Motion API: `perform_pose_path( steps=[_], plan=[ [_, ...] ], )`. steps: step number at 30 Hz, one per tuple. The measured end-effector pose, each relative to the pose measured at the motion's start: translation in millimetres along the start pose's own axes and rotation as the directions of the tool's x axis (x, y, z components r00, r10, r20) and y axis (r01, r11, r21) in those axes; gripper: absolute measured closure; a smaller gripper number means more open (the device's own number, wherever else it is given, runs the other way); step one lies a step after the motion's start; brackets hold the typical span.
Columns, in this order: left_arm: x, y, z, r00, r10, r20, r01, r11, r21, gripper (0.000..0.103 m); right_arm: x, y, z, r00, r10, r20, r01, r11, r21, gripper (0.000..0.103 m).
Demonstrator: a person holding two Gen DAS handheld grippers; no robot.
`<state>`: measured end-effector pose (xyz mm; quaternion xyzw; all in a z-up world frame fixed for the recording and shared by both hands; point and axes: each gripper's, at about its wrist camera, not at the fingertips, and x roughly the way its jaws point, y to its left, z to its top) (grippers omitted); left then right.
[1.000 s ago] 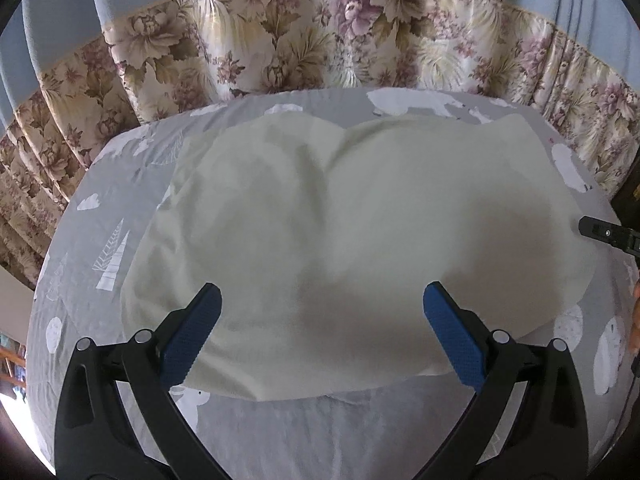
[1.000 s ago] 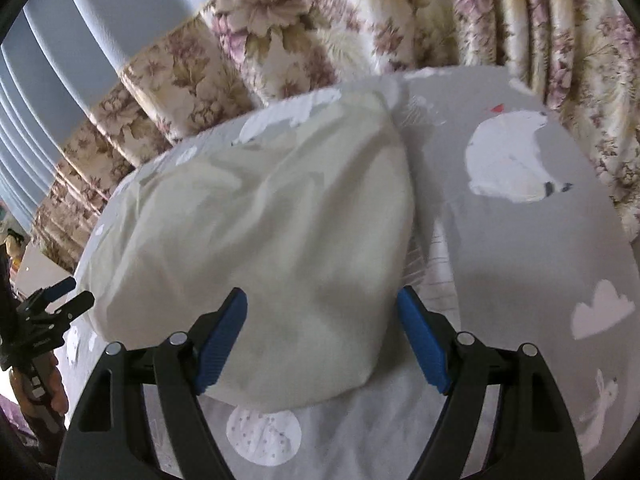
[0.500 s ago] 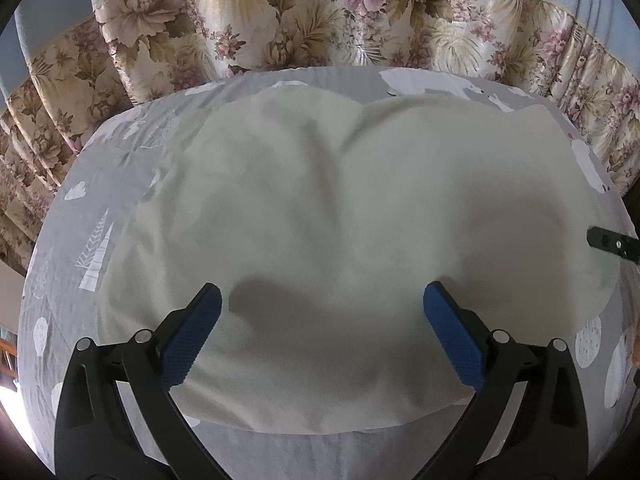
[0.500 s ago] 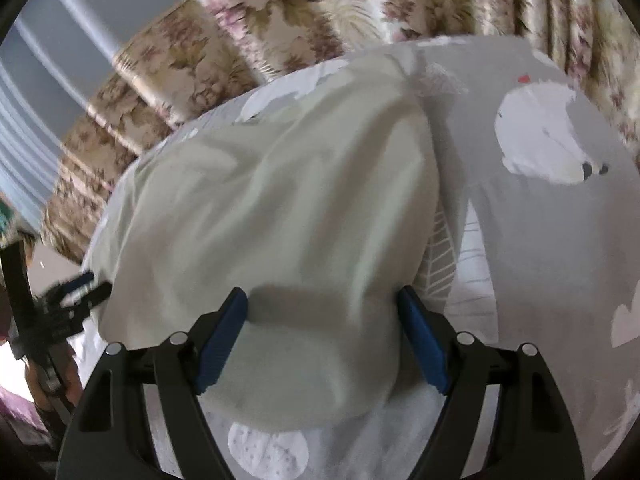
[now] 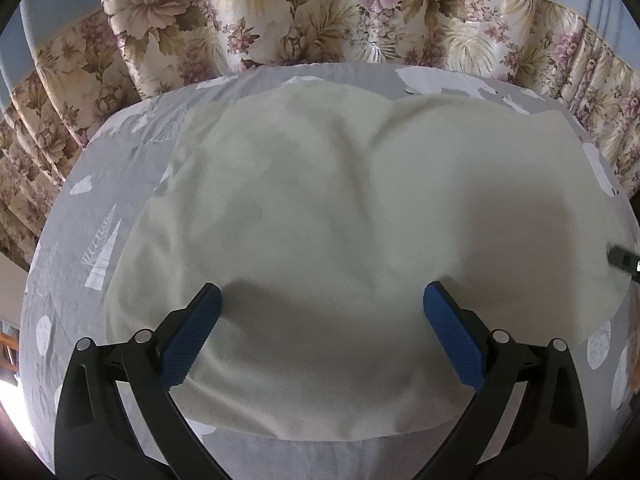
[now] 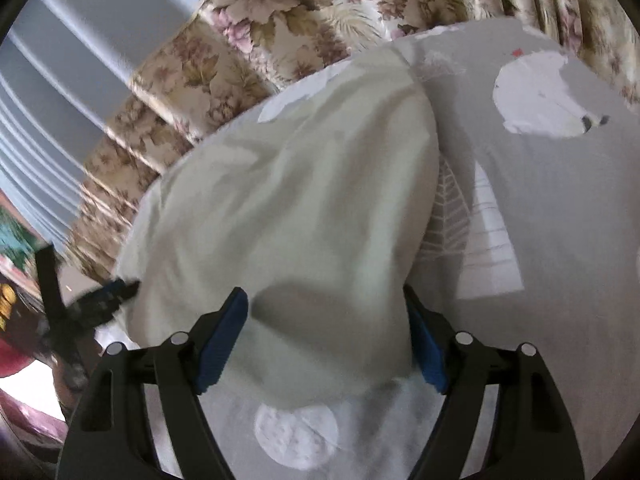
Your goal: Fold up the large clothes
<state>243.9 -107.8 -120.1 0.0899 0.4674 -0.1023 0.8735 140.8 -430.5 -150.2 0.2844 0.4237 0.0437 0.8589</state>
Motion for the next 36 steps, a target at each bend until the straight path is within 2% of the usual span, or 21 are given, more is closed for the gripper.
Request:
perform_pose_path(
  steps=[3,5,8,10,12,14,17,21,25,28,30,31,32,33,34,36],
  plan=[
    [0.0,-1.0,0.0,1.000,0.007,0.002,-0.007,1.000,0.005,0.003,19.9,16.1,9.9,1.000,0.025,-0.013,-0.025,0.999,-0.040,0.026],
    [0.2,-0.6,0.0,1.000,0.006,0.001,-0.006,1.000,0.006,0.003,31.4,26.6,15.2,1.000,0.011,-0.010,-0.012,0.997,-0.070,0.026],
    [0.1,0.0,0.2,1.000,-0.003,-0.002,0.003,1.000,-0.003,0.003,40.4,32.5,23.8,1.000,0.019,-0.019,-0.021,0.998,-0.062,0.026],
    [0.7,-1.2,-0.3,1.000,-0.003,-0.003,0.003,1.000,0.000,0.003,41.8,36.9,24.7,1.000,0.008,-0.024,-0.010,0.997,-0.077,0.036],
    [2.0,-0.3,-0.9,1.000,-0.002,-0.004,0.002,1.000,0.003,0.003,38.6,39.0,22.6,0.999,0.017,-0.035,-0.020,0.996,-0.091,0.059],
    [4.0,0.0,-1.4,1.000,-0.004,-0.006,0.004,1.000,0.005,0.003,33.0,36.2,20.4,0.998,0.027,-0.058,-0.032,0.996,-0.086,0.063],
    [4.8,-0.6,-1.8,1.000,-0.003,-0.006,0.003,1.000,0.014,0.003,30.9,22.6,16.9,0.994,0.042,-0.098,-0.046,0.998,-0.036,0.060],
    [3.6,1.1,-2.3,1.000,-0.006,-0.009,0.006,1.000,0.021,0.003,16.4,12.3,7.7,0.996,0.027,-0.085,-0.028,1.000,-0.007,0.044],
    [4.0,0.0,-3.0,1.000,-0.005,-0.006,0.005,1.000,0.024,0.003,3.9,1.1,-0.9,0.997,0.016,-0.080,-0.014,1.000,0.028,0.038],
    [4.7,-2.6,-3.8,1.000,0.008,-0.002,-0.008,0.999,0.031,0.003,7.9,-0.2,-1.4,0.997,0.049,-0.064,-0.046,0.998,0.048,0.035],
    [5.4,-4.4,-4.5,1.000,0.017,0.001,-0.017,0.999,0.037,0.003,19.7,2.1,1.3,0.991,0.122,-0.055,-0.117,0.990,0.079,0.035],
    [5.5,-4.7,-4.8,1.000,0.020,0.002,-0.020,0.999,0.037,0.003,27.3,8.0,4.6,0.991,0.124,-0.040,-0.121,0.991,0.058,0.035],
    [5.5,-4.7,-4.8,1.000,0.022,0.003,-0.022,0.999,0.037,0.003,31.8,13.7,7.6,0.993,0.111,-0.034,-0.109,0.993,0.035,0.039],
    [5.6,-4.9,-4.9,1.000,0.022,0.002,-0.022,0.999,0.037,0.003,37.5,18.3,12.0,0.994,0.102,-0.027,-0.102,0.995,0.023,0.049],
    [5.5,-4.8,-5.0,1.000,0.022,0.004,-0.022,0.999,0.039,0.003,42.5,20.1,15.7,0.994,0.103,-0.022,-0.102,0.994,0.033,0.054],
    [6.1,-4.4,-5.2,1.000,0.025,0.007,-0.026,0.999,0.043,0.003,44.8,24.4,19.5,0.994,0.109,-0.012,-0.108,0.994,0.021,0.072]
  ],
)
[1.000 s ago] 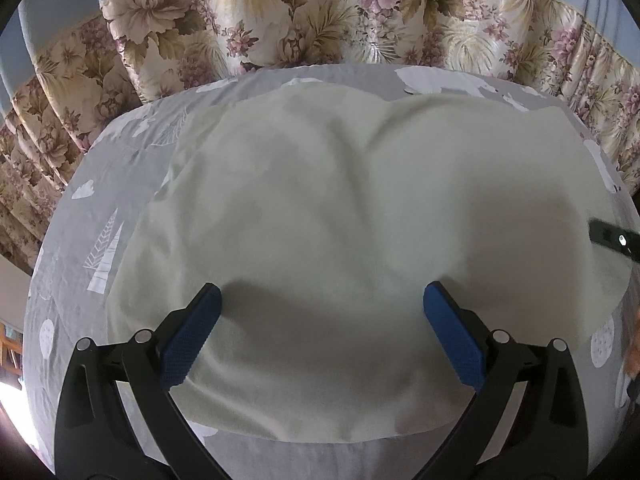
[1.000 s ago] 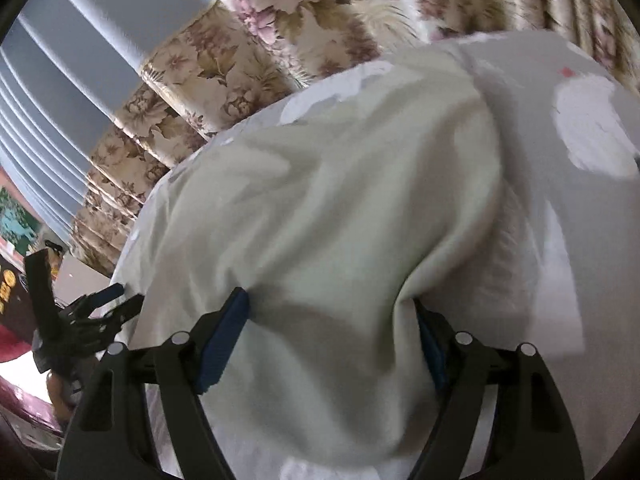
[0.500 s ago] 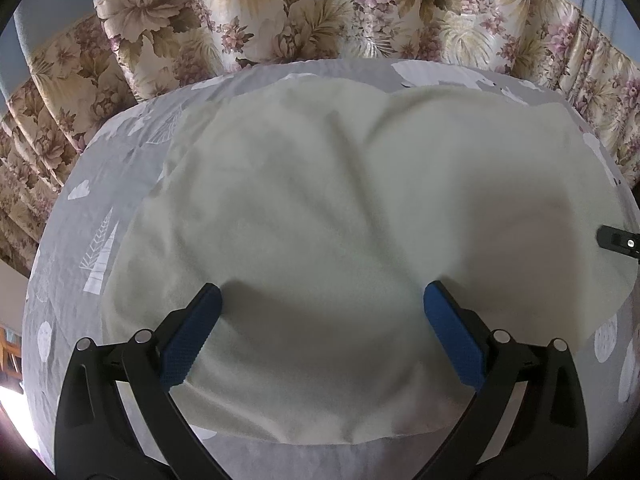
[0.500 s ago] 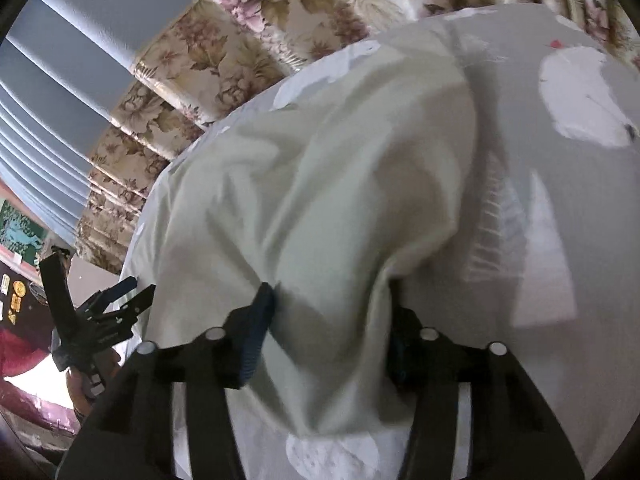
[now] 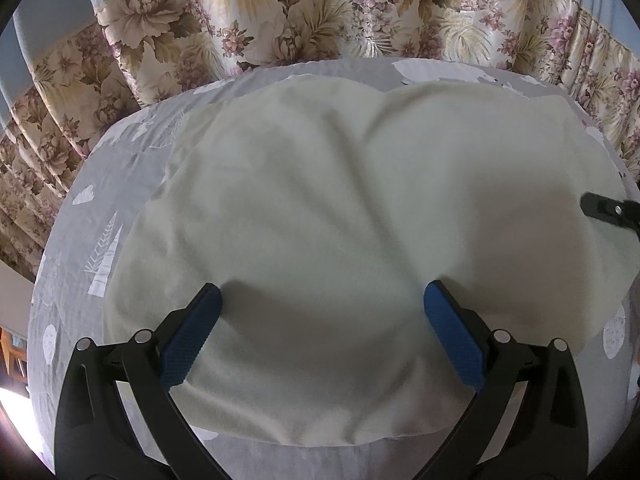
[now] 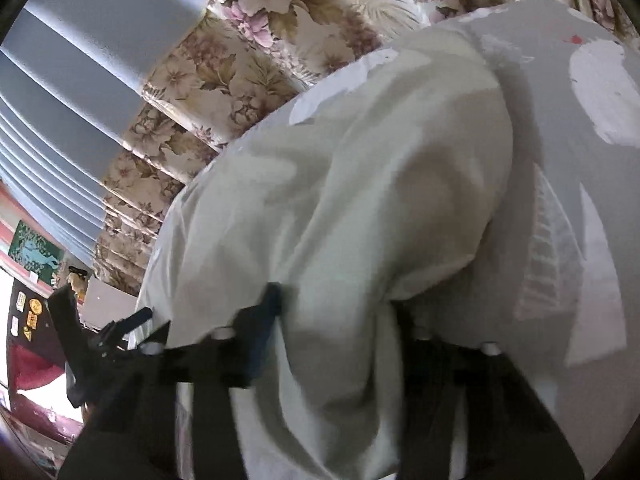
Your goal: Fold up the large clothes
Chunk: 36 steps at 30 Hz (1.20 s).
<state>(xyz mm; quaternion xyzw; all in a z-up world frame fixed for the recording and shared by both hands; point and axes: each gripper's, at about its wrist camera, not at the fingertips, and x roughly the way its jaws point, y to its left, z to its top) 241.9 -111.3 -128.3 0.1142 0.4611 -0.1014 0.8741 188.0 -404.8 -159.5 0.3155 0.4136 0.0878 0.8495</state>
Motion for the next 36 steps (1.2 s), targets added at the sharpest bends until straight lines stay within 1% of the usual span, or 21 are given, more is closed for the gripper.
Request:
perform_pose_path(
  steps=[2,4,7,8,9,10,11,12,14,16,17,18,20,22,25,28,30,31,32,34,36],
  plan=[
    [0.6,-0.7,0.2,1.000,0.002,-0.003,-0.002,1.000,0.001,0.003,-5.4,10.9,-1.2,1.000,-0.023,0.019,0.023,0.999,-0.041,0.077],
    [3.0,-3.9,0.4,1.000,0.022,-0.004,-0.022,1.000,0.020,0.003,-11.4,22.3,-3.0,0.998,-0.057,0.035,0.059,0.995,-0.084,0.078],
    [4.7,-6.3,0.2,0.999,0.036,0.001,-0.036,0.999,0.031,0.003,-11.5,27.1,-0.8,0.996,-0.085,0.038,0.088,0.991,-0.100,0.078],
    [4.5,-6.1,0.4,0.999,0.034,0.003,-0.035,0.999,0.032,0.003,-9.5,25.2,0.2,0.996,-0.087,0.029,0.089,0.992,-0.089,0.073],
    [4.6,-5.7,0.6,1.000,0.031,0.004,-0.031,0.999,0.033,0.003,-6.1,21.0,0.4,0.997,-0.080,0.008,0.081,0.994,-0.071,0.062],
    [5.1,-4.1,0.7,1.000,0.022,0.007,-0.022,0.999,0.032,0.003,0.1,14.1,0.9,0.998,-0.061,-0.028,0.059,0.998,-0.037,0.058],
    [5.4,-3.3,0.3,1.000,0.016,0.008,-0.016,0.999,0.033,0.003,1.6,7.2,0.5,0.998,-0.042,-0.042,0.042,0.999,-0.018,0.054],
    [5.5,-2.4,0.1,1.000,0.010,0.011,-0.010,0.999,0.036,0.003,2.1,5.3,0.7,0.999,-0.028,-0.044,0.028,1.000,-0.006,0.053],
    [4.6,-2.7,0.6,1.000,0.008,0.010,-0.008,0.999,0.039,0.003,2.8,7.4,0.6,0.998,-0.038,-0.059,0.038,0.999,-0.008,0.053],
    [3.0,-3.3,2.1,1.000,0.009,0.011,-0.009,0.999,0.048,0.003,2.7,11.1,0.1,0.995,-0.070,-0.067,0.070,0.998,-0.008,0.060],
    [3.1,-3.7,2.6,1.000,0.009,0.011,-0.009,0.999,0.052,0.003,0.3,16.0,-0.6,0.995,-0.085,-0.056,0.085,0.996,-0.008,0.072],
    [3.4,-4.4,2.7,1.000,0.009,0.011,-0.010,0.998,0.057,0.003,-3.3,22.4,-0.8,0.993,-0.113,-0.035,0.112,0.993,-0.028,0.080],
    [5.6,-5.5,2.9,1.000,0.011,0.009,-0.011,0.997,0.070,0.003,-14.1,39.8,-2.5,0.987,-0.162,0.016,0.162,0.984,-0.074,0.083],
    [7.2,-5.4,3.6,1.000,0.013,0.005,-0.014,0.997,0.082,0.003,-21.1,60.6,-4.5,0.975,-0.215,0.057,0.221,0.967,-0.129,0.085],
    [9.6,-6.9,4.8,1.000,0.021,-0.002,-0.021,0.993,0.113,0.003,-31.5,109.9,-2.7,0.947,-0.302,0.108,0.319,0.915,-0.246,0.086],
    [9.3,-0.4,8.0,1.000,-0.012,-0.010,0.013,0.992,0.126,0.003,-32.7,151.3,2.7,0.915,-0.383,0.127,0.403,0.857,-0.322,0.086],
    [1.3,12.1,8.2,1.000,-0.019,-0.009,0.020,0.993,0.116,0.003,-27.0,188.4,3.1,0.875,-0.462,0.147,0.479,0.777,-0.409,0.086],
    [-10.5,27.7,7.3,1.000,-0.028,0.014,0.026,0.995,0.097,0.003,-22.3,208.8,3.3,0.852,-0.500,0.152,0.510,0.732,-0.452,0.086],
    [-20.1,40.3,6.8,0.999,-0.030,0.033,0.027,0.996,0.083,0.003,-18.3,221.5,3.3,0.833,-0.531,0.155,0.533,0.697,-0.480,0.086],
    [-43.2,77.4,5.3,0.997,-0.009,0.077,0.005,0.999,0.047,0.003,-5.6,248.7,2.0,0.795,-0.582,0.169,0.570,0.624,-0.535,0.086],
    [-58.4,110.9,3.5,0.994,0.026,0.105,-0.027,1.000,0.007,0.003,21.6,285.8,-4.1,0.743,-0.644,0.183,0.597,0.513,-0.617,0.086]
  ],
)
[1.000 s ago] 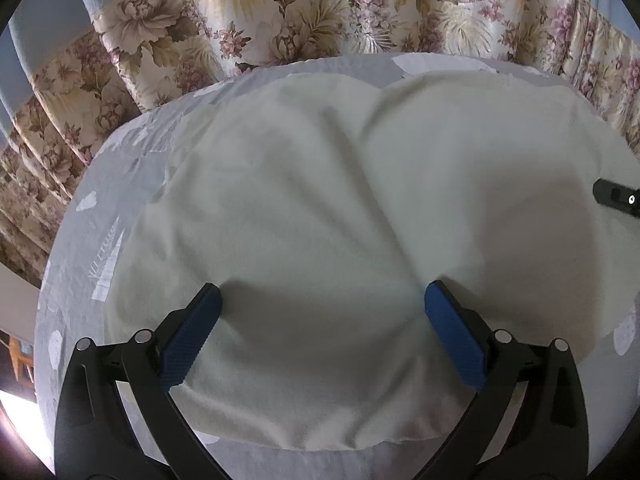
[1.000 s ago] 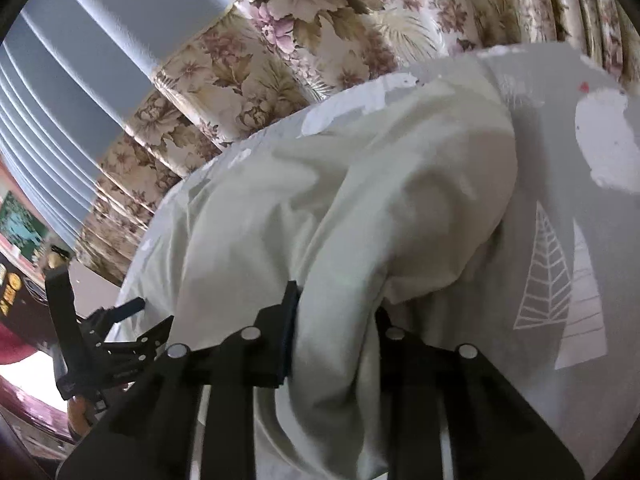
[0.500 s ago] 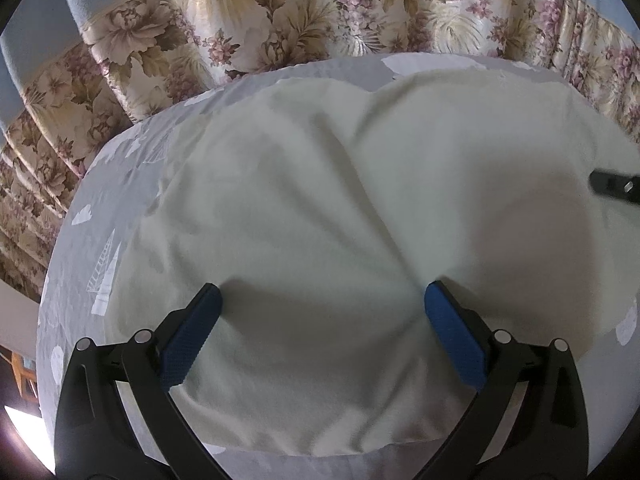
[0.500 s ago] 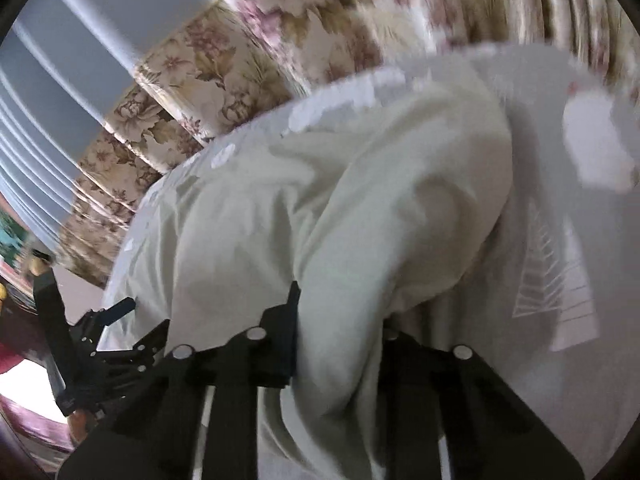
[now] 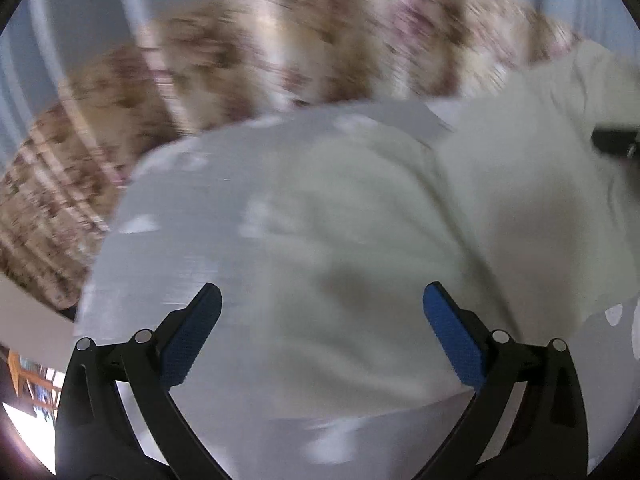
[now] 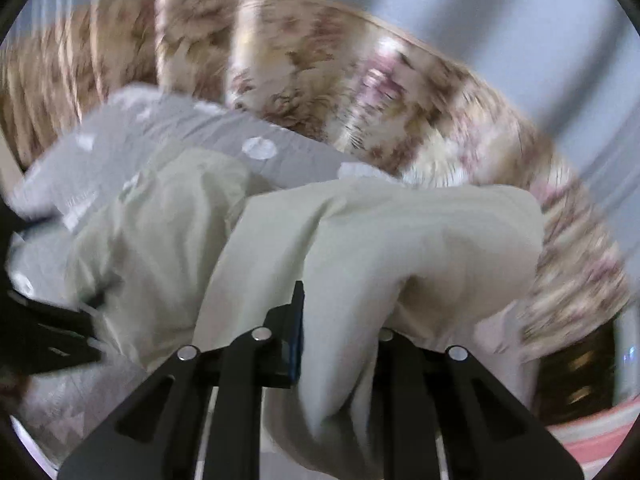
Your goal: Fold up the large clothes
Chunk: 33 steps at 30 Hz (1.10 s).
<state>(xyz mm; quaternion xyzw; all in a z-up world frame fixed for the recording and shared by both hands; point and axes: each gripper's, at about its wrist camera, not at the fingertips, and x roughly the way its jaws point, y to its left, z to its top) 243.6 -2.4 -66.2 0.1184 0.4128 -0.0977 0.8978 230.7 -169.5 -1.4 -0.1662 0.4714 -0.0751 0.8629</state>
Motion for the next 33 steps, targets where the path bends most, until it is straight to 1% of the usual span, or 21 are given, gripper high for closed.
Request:
perform_pose_path(
  steps=[2,4,7,9,10,11,12,14,15,16,17,18,19,20,22,23,25,27,28,30,33],
  plan=[
    [-13.1,41.3,-3.5,0.998,0.054,0.019,-0.053,0.997,-0.052,0.003,5.9,33.7,18.6,0.999,-0.011,-0.036,0.008,0.997,-0.076,0.085],
    [-21.3,79.8,-9.9,0.996,0.092,0.024,-0.088,0.990,-0.112,0.003,15.6,61.2,31.0,0.998,-0.009,-0.059,0.002,0.993,-0.120,0.085],
    [-16.4,124.1,-21.0,0.994,0.106,-0.011,-0.106,0.974,-0.199,0.003,50.0,110.4,46.1,0.993,0.044,-0.106,-0.060,0.988,-0.146,0.083],
    [-9.5,141.4,-30.8,0.993,0.107,-0.043,-0.114,0.968,-0.224,0.003,69.7,133.4,45.1,0.983,0.108,-0.147,-0.127,0.984,-0.126,0.080],
    [-6.2,145.5,-36.6,0.993,0.107,-0.058,-0.117,0.966,-0.231,0.003,87.3,148.0,42.2,0.972,0.146,-0.184,-0.169,0.979,-0.118,0.080],
    [-1.7,151.0,-42.3,0.991,0.109,-0.078,-0.124,0.964,-0.236,0.003,98.1,156.6,39.6,0.969,0.144,-0.203,-0.170,0.978,-0.117,0.080],
    [1.5,154.5,-46.4,0.990,0.112,-0.091,-0.131,0.962,-0.238,0.003,104.2,163.0,39.1,0.971,0.129,-0.201,-0.155,0.980,-0.121,0.081],
    [4.4,158.0,-52.2,0.987,0.123,-0.108,-0.146,0.962,-0.232,0.003,102.7,163.8,43.3,0.970,0.123,-0.208,-0.151,0.981,-0.123,0.079],
    [3.5,158.8,-53.7,0.986,0.125,-0.108,-0.147,0.962,-0.229,0.003,99.2,161.1,44.2,0.967,0.144,-0.210,-0.172,0.978,-0.122,0.074],
    [0.9,158.9,-54.3,0.987,0.123,-0.105,-0.144,0.963,-0.228,0.003,91.5,155.4,44.2,0.960,0.187,-0.207,-0.214,0.969,-0.120,0.071],
    [-2.0,159.6,-54.2,0.988,0.119,-0.095,-0.138,0.964,-0.229,0.003,82.5,149.6,43.7,0.952,0.229,-0.203,-0.254,0.961,-0.110,0.058],
    [-6.6,159.0,-56.0,0.989,0.119,-0.091,-0.137,0.963,-0.230,0.003,69.6,142.1,42.2,0.939,0.286,-0.191,-0.307,0.948,-0.088,0.040],
    [-7.7,158.4,-54.2,0.989,0.118,-0.089,-0.135,0.964,-0.229,0.003,54.0,134.6,40.3,0.925,0.342,-0.164,-0.356,0.932,-0.070,0.032],
    [-8.5,156.9,-51.8,0.989,0.115,-0.088,-0.133,0.965,-0.228,0.003,30.8,124.0,37.0,0.912,0.396,-0.111,-0.404,0.913,-0.063,0.024],
    [-11.3,150.2,-47.9,0.991,0.111,-0.079,-0.126,0.968,-0.217,0.003,-0.5,106.0,30.6,0.890,0.454,-0.045,-0.455,0.888,-0.056,0.023],
    [-13.4,145.0,-44.7,0.991,0.111,-0.070,-0.123,0.971,-0.205,0.003,-16.9,90.9,26.5,0.875,0.484,-0.008,-0.484,0.874,-0.037,0.023],
    [-16.4,136.0,-39.0,0.993,0.106,-0.056,-0.115,0.976,-0.186,0.003,-36.0,63.9,20.5,0.861,0.505,0.064,-0.507,0.862,0.007,0.023],
    [-19.0,122.9,-32.7,0.995,0.087,-0.040,-0.092,0.982,-0.162,0.003,-45.7,30.1,9.7,0.861,0.491,0.132,-0.501,0.864,0.049,0.023],
    [-19.5,117.6,-30.5,0.997,0.075,-0.036,-0.080,0.985,-0.154,0.003,-43.9,13.3,4.2,0.864,0.478,0.157,-0.493,0.867,0.074,0.023],
    [-19.9,107.6,-25.3,0.998,0.051,-0.026,-0.054,0.988,-0.147,0.003,-31.0,-26.6,-8.8,0.876,0.433,0.210,-0.469,0.867,0.170,0.023],
    [-19.5,89.5,-14.1,1.000,-0.014,-0.011,0.012,0.991,-0.134,0.003,0.8,-66.9,-31.2,0.867,0.435,0.244,-0.492,0.829,0.267,0.023]
  ],
)
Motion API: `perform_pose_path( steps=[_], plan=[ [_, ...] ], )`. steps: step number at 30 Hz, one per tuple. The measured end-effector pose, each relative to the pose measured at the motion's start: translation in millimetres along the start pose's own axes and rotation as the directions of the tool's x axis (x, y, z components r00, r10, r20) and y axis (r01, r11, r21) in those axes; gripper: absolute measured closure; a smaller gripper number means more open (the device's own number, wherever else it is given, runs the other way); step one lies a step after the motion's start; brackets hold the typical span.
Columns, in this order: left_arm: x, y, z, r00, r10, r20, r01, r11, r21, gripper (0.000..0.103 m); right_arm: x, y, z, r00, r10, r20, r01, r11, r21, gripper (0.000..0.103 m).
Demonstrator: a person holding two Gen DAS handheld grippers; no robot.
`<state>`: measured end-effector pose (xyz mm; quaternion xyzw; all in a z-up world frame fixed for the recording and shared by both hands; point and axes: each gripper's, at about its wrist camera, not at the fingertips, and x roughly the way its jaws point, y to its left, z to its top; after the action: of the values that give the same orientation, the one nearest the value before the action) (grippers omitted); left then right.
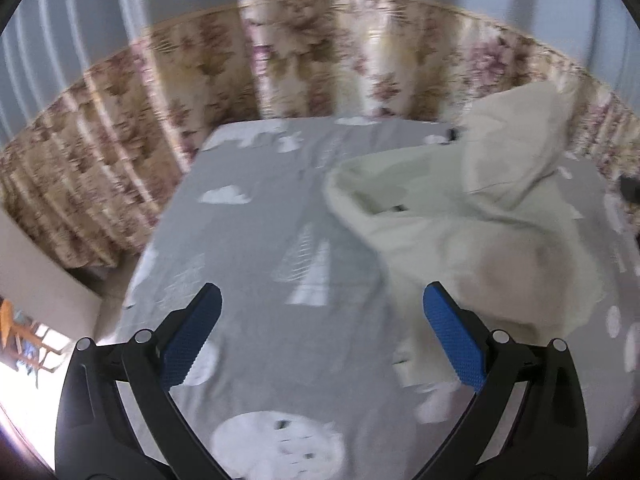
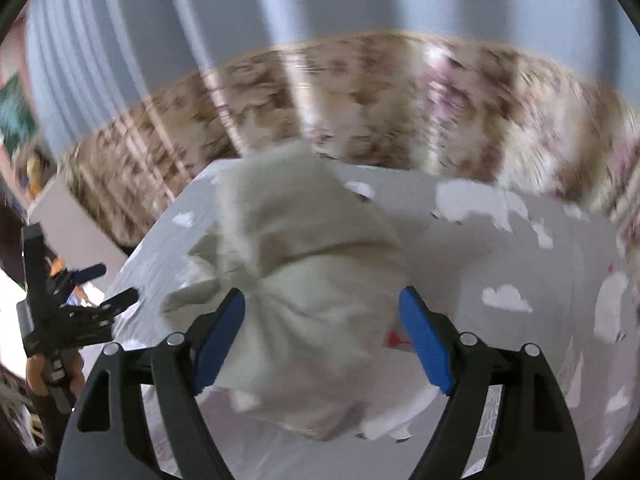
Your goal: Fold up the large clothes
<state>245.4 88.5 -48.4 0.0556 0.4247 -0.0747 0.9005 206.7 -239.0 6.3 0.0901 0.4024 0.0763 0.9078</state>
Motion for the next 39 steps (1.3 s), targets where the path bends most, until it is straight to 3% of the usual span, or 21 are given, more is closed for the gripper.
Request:
perform_pose_path(
  steps=[6,12,16,17,18,21,22,27,31,34,35,36,38,39],
  plan=[
    [0.3,-52.8,24.0,0.995,-0.097,0.014,0.096,0.993,0.070,0.003,37.6,-46.9,-16.7,0.998,0.011,0.066,-0.017,0.996,0.085,0.028],
    [25.5,-108.8,44.0,0.992,-0.120,-0.027,0.122,0.979,0.165,0.003,62.4,-79.1,-28.4,0.994,0.093,0.050,-0.101,0.980,0.171,0.028],
    [46.0,-133.4,44.6,0.973,-0.214,-0.083,0.225,0.959,0.173,0.006,74.0,-79.3,-33.1,0.993,0.108,0.039,-0.113,0.980,0.163,0.028],
    [51.0,-138.7,42.1,0.967,-0.238,-0.088,0.251,0.951,0.182,0.016,76.3,-80.1,-33.6,0.992,0.117,0.042,-0.122,0.979,0.163,0.029],
    [55.2,-140.3,40.0,0.966,-0.242,-0.094,0.256,0.948,0.190,0.038,77.0,-81.0,-34.0,0.991,0.123,0.044,-0.129,0.978,0.165,0.028],
    [57.6,-121.8,33.1,0.948,-0.304,-0.092,0.314,0.939,0.139,0.083,77.2,-78.2,-32.2,0.989,0.136,0.056,-0.143,0.977,0.155,0.031],
    [55.0,-113.4,31.1,0.943,-0.320,-0.087,0.329,0.936,0.125,0.086,77.3,-76.5,-30.6,0.988,0.142,0.058,-0.149,0.978,0.148,0.031],
    [50.2,-72.3,-3.3,0.957,-0.265,-0.119,0.278,0.955,0.102,0.089,81.2,-44.7,-6.8,0.981,0.184,0.066,-0.190,0.978,0.087,0.032],
    [61.1,-53.0,-21.9,0.942,-0.310,-0.129,0.316,0.948,0.033,0.084,99.8,-10.1,16.0,0.973,0.229,0.025,-0.230,0.973,0.036,0.032],
    [61.2,-44.4,-23.2,0.933,-0.345,-0.103,0.348,0.938,0.003,0.077,119.5,14.2,26.4,0.978,0.207,-0.028,-0.207,0.978,0.007,0.032],
    [61.6,-44.4,-24.2,0.934,-0.344,-0.100,0.347,0.938,0.006,0.077,127.8,22.3,28.3,0.980,0.194,-0.050,-0.195,0.981,-0.006,0.037],
    [62.1,-44.5,-25.3,0.935,-0.339,-0.100,0.342,0.939,0.014,0.077,134.5,29.3,28.3,0.984,0.163,-0.070,-0.165,0.986,-0.027,0.058],
    [64.6,-43.3,-26.7,0.948,-0.304,-0.090,0.308,0.951,0.032,0.076,143.7,42.5,26.6,0.998,0.028,-0.061,-0.035,0.992,-0.118,0.074],
    [68.7,-42.4,-24.9,0.954,-0.286,-0.087,0.290,0.956,0.041,0.074,148.0,42.1,28.2,0.999,0.018,-0.051,-0.024,0.992,-0.122,0.082]
  ],
)
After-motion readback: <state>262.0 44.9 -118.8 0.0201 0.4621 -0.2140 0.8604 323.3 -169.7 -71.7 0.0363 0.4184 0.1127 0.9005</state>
